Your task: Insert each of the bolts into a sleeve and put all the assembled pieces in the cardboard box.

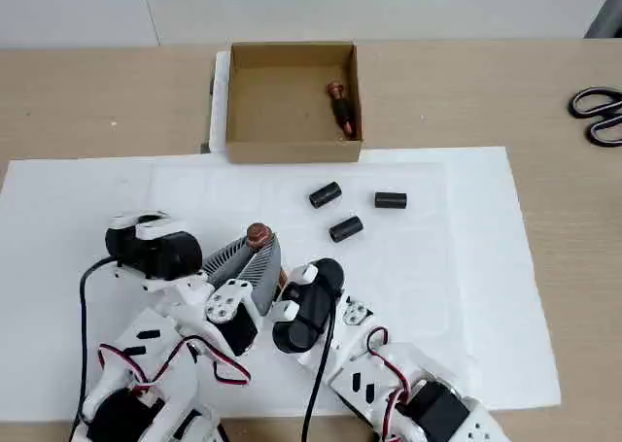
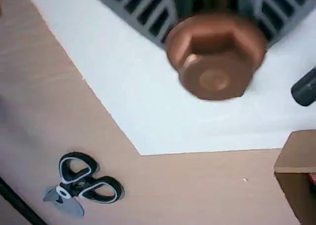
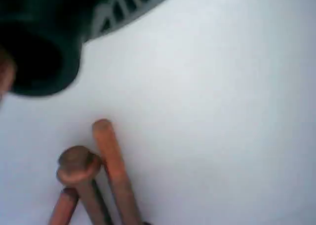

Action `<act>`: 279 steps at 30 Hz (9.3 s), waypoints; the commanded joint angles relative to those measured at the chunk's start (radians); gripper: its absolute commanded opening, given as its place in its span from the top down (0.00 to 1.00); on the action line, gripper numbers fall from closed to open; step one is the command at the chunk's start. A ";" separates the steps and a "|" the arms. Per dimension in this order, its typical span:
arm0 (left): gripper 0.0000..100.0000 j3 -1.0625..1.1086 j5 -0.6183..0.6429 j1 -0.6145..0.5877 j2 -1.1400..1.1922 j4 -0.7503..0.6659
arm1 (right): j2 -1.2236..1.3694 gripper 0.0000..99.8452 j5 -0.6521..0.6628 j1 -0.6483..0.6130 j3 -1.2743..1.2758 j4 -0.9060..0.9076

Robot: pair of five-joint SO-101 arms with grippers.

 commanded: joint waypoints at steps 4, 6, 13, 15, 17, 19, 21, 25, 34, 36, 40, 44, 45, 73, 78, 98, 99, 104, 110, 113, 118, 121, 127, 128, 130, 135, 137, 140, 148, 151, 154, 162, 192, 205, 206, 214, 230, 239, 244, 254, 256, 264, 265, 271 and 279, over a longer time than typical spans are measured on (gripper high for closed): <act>0.99 -0.005 -0.026 -0.002 -0.006 -0.026 | -0.008 1.00 0.005 -0.004 -0.018 -0.025; 0.99 -0.005 -0.025 0.002 -0.006 -0.025 | -0.008 1.00 0.005 0.013 -0.018 -0.028; 0.99 -0.002 -0.023 0.006 -0.005 -0.020 | -0.008 1.00 0.005 0.079 -0.058 -0.024; 0.99 0.001 -0.021 0.006 -0.002 -0.018 | -0.008 1.00 0.005 0.079 -0.060 -0.024; 0.99 0.001 -0.021 0.006 -0.002 -0.018 | -0.008 1.00 0.005 0.079 -0.060 -0.024; 0.99 0.008 -0.021 0.006 -0.002 -0.017 | -0.008 1.00 0.005 0.079 -0.060 -0.024; 0.99 0.022 -0.021 0.018 -0.002 0.008 | -0.008 1.00 0.005 0.079 -0.060 -0.028; 0.99 0.045 -0.021 0.086 -0.005 0.052 | -0.008 1.00 0.005 0.079 -0.058 -0.028; 0.99 0.048 -0.026 0.118 -0.002 0.135 | -0.008 1.00 0.009 0.079 -0.072 -0.030; 0.99 0.050 -0.057 0.126 0.000 0.146 | -0.007 1.00 0.009 0.079 -0.091 -0.030; 0.99 0.090 -0.098 0.126 0.000 0.166 | -0.005 1.00 0.009 0.079 -0.114 -0.030; 0.99 0.093 -0.110 0.126 -0.002 0.169 | -0.005 1.00 0.011 0.081 -0.114 -0.028; 0.99 0.093 -0.117 0.126 -0.005 0.167 | -0.005 1.00 0.011 0.081 -0.114 -0.028; 0.79 0.008 -0.127 0.075 0.000 0.115 | -0.005 1.00 0.008 0.082 -0.057 -0.028; 0.90 -0.015 -0.169 0.011 0.000 0.032 | -0.005 1.00 0.008 0.084 -0.054 -0.028; 0.99 -0.019 -0.218 -0.371 0.000 0.285 | 0.005 1.00 0.003 0.355 -0.058 -0.025; 0.99 -0.018 -0.218 -0.379 0.000 0.288 | 0.015 1.00 -0.006 0.372 -0.060 -0.031; 0.99 -0.010 -0.218 -0.384 0.002 0.295 | 0.162 1.00 -0.103 0.446 -0.152 -0.102; 0.99 0.024 -0.279 -0.385 0.002 0.308 | 0.545 1.00 -0.184 0.524 -0.422 -0.122; 0.99 0.024 -0.282 -0.385 0.002 0.307 | 0.739 1.00 -0.186 0.544 -0.571 -0.122; 0.99 0.024 -0.279 -0.385 0.002 0.308 | 1.027 1.00 -0.184 0.544 -0.809 -0.122; 0.99 0.024 -0.279 -0.385 0.002 0.308 | 1.199 1.00 -0.184 0.544 -0.957 -0.122; 0.99 0.025 -0.281 -0.385 0.002 0.310 | 1.543 1.00 -0.184 0.544 -1.295 -0.122; 0.99 0.025 -0.281 -0.385 0.002 0.310 | 1.601 1.00 -0.184 0.544 -1.358 -0.120; 0.99 0.025 -0.279 -0.385 0.002 0.310 | 1.715 1.00 -0.184 0.544 -1.479 -0.120; 0.99 0.025 -0.282 -0.385 0.002 0.311 | 1.988 1.00 -0.184 0.545 -1.795 -0.119; 0.99 0.025 -0.282 -0.385 0.002 0.311 | 2.087 1.00 -0.184 0.545 -1.909 -0.120; 0.99 0.025 -0.282 -0.385 0.000 0.311 | 2.226 1.00 -0.181 0.545 -2.070 -0.122; 0.99 0.025 -0.279 -0.384 0.000 0.313 | 2.522 1.00 -0.072 0.545 -2.420 -0.122; 0.99 0.025 -0.279 -0.384 0.000 0.313 | 2.617 1.00 -0.051 0.545 -2.518 -0.119; 0.99 0.025 -0.279 -0.384 0.000 0.315 | 2.694 1.00 -0.032 0.545 -2.601 -0.116; 0.99 0.027 -0.281 -0.382 0.000 0.315 | 2.807 0.99 0.100 0.545 -2.684 -0.111; 0.99 0.027 -0.278 -0.384 -0.005 0.313 | 2.818 0.77 -0.046 0.556 -3.187 0.829; 0.99 0.027 -0.278 -0.384 -0.005 0.308 | 2.598 0.77 -0.048 0.553 -2.780 0.831; 0.99 0.027 -0.278 -0.384 -0.005 0.308 | 2.557 0.77 -0.048 0.553 -2.727 0.831; 0.99 0.027 -0.278 -0.384 -0.005 0.308 | 2.342 0.77 0.014 0.555 -2.369 0.826; 0.99 0.027 -0.278 -0.384 -0.006 0.308 | 2.358 0.77 0.075 0.564 -2.257 0.825; 0.99 0.027 -0.278 -0.385 -0.006 0.308 | 2.374 0.77 0.087 0.539 -2.257 0.826; 0.99 0.027 -0.278 -0.385 -0.006 0.308 | 2.377 0.77 -0.169 0.535 -2.257 0.823; 0.99 0.027 -0.278 -0.385 -0.006 0.308 | 2.416 0.77 -0.270 0.610 -2.257 0.820; 0.99 0.027 -0.278 -0.385 -0.006 0.308 | 2.440 0.77 -0.307 0.624 -2.257 0.823; 0.99 0.027 -0.276 -0.385 -0.006 0.308 | 2.496 0.77 -0.569 0.638 -2.262 0.820; 0.99 0.027 -0.276 -0.385 -0.006 0.308 | 2.496 0.77 -0.569 0.636 -2.262 0.819; 0.99 0.027 -0.276 -0.384 -0.006 0.308 | 2.488 0.77 -0.559 0.622 -2.263 0.822; 0.99 0.027 -0.276 -0.384 -0.006 0.308 | 2.331 0.77 -0.563 0.490 -2.234 0.825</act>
